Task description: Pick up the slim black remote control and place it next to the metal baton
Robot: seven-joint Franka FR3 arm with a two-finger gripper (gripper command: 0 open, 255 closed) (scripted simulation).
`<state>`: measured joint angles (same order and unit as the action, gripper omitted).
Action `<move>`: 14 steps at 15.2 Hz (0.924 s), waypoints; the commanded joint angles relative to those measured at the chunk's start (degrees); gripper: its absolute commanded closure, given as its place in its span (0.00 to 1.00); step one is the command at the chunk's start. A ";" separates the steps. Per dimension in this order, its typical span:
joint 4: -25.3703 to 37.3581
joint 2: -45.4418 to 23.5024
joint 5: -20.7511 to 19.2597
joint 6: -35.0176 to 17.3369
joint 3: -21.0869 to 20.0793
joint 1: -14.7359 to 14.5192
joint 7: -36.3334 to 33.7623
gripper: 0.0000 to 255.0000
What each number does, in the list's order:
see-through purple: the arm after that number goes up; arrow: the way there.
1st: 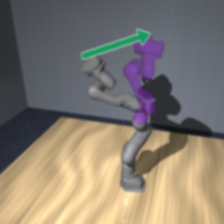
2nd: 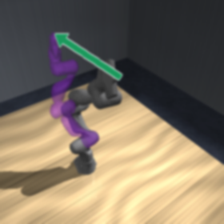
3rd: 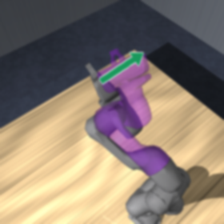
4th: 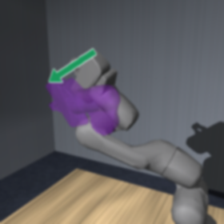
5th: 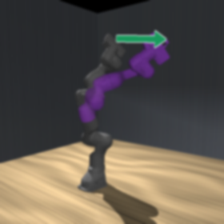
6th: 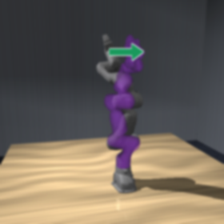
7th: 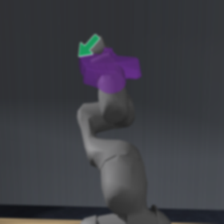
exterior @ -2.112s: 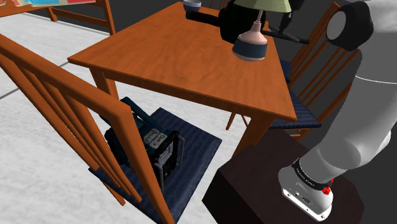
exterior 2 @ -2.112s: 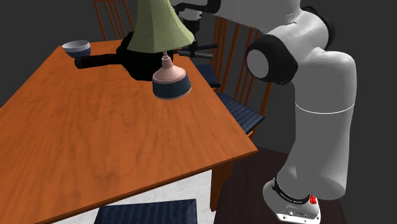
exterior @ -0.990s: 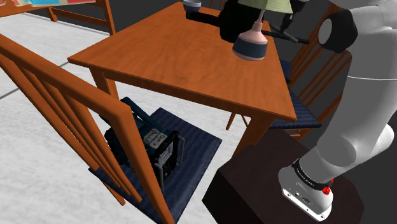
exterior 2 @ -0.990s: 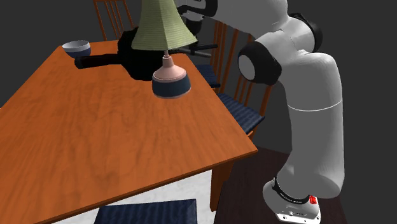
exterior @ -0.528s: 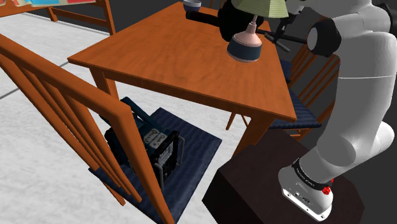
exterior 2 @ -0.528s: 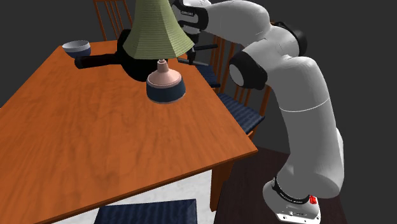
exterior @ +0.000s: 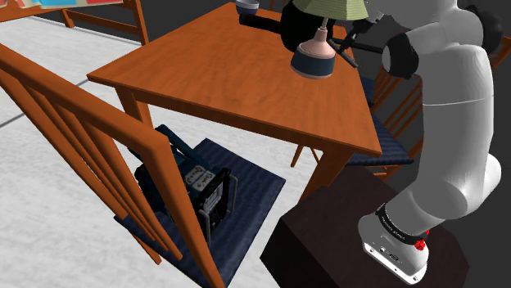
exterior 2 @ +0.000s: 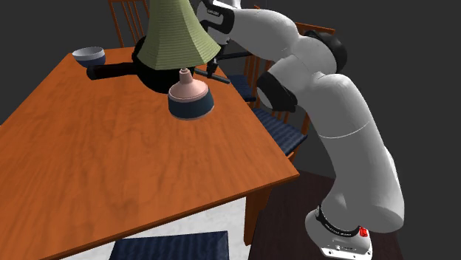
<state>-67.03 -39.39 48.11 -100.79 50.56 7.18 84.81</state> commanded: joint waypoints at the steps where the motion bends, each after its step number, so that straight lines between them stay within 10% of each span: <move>1: -3.61 -2.93 -13.41 0.01 5.84 -5.20 2.81 1.00; 2: -3.42 -4.32 -11.10 0.83 8.58 -6.40 3.73 1.00; 3: -2.17 -4.55 -11.16 1.58 8.54 -5.95 3.13 0.00; 4: -8.67 -1.82 -12.32 -1.04 10.02 -9.67 4.84 0.00; 7: -5.19 -3.51 -11.45 0.59 9.06 -6.14 5.30 0.00; 14: 5.00 -15.95 8.41 15.70 31.43 -9.62 8.50 0.00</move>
<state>-61.67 -52.71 62.64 -86.23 80.22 -1.26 92.42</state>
